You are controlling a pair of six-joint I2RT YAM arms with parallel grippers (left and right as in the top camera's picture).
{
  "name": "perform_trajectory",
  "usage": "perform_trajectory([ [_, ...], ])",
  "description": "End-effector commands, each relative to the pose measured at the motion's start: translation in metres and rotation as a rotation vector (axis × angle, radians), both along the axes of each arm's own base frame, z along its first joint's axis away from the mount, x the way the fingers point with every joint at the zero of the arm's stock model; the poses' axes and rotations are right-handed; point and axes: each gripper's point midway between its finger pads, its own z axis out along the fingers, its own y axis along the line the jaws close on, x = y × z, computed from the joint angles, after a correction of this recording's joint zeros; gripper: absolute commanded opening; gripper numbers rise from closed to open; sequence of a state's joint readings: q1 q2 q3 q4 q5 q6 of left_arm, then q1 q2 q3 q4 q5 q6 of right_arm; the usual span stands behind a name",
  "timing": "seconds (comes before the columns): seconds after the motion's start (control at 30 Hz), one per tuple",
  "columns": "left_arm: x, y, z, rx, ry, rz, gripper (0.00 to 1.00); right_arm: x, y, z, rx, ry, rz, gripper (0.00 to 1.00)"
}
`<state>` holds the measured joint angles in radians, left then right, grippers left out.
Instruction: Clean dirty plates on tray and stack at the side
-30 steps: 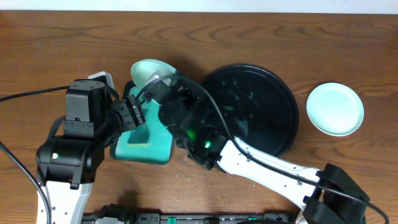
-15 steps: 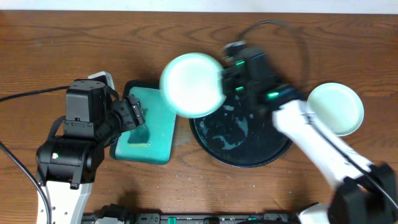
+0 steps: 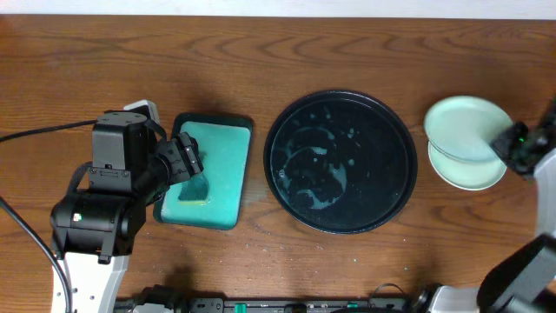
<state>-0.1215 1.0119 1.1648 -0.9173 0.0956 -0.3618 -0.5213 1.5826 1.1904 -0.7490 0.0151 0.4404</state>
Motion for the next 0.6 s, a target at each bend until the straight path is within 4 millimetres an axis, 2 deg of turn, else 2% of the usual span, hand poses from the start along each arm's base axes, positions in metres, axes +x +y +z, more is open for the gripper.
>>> perform_trajectory([
  [0.0, 0.001, 0.001, 0.004, 0.007, -0.011, -0.004, 0.8, -0.016, -0.014, -0.034, 0.065, 0.091, -0.08, 0.01],
  [0.1, 0.001, 0.001, 0.004, 0.007, -0.011, -0.004, 0.8, -0.015, -0.014, -0.051, 0.085, 0.123, -0.079, 0.02],
  [0.13, 0.001, 0.001, 0.004, 0.006, -0.011, -0.005, 0.8, -0.01, -0.011, -0.053, 0.1, 0.111, -0.06, 0.14],
  [0.2, 0.001, 0.001, 0.004, 0.006, -0.011, -0.005, 0.8, -0.004, -0.002, -0.052, 0.138, 0.086, -0.018, 0.31],
  [0.27, 0.001, 0.001, 0.004, 0.007, -0.011, -0.004, 0.8, 0.002, 0.008, -0.043, 0.17, 0.044, 0.007, 0.41],
  [0.33, 0.001, 0.001, 0.004, 0.007, -0.011, -0.004, 0.8, 0.008, 0.018, -0.028, 0.181, -0.008, 0.04, 0.45],
  [0.43, 0.001, 0.001, 0.004, 0.006, -0.011, -0.005, 0.8, 0.018, 0.037, 0.007, 0.154, -0.099, 0.114, 0.47],
  [0.47, 0.001, 0.001, 0.004, 0.006, -0.011, -0.005, 0.8, 0.023, 0.049, 0.024, 0.144, -0.148, 0.167, 0.45],
  [0.5, 0.001, 0.001, 0.004, 0.006, -0.011, -0.005, 0.8, 0.028, 0.067, 0.051, 0.11, -0.216, 0.249, 0.44],
  [0.57, 0.001, 0.001, 0.004, 0.006, -0.011, -0.005, 0.8, 0.026, 0.078, 0.078, 0.021, -0.256, 0.288, 0.45],
])
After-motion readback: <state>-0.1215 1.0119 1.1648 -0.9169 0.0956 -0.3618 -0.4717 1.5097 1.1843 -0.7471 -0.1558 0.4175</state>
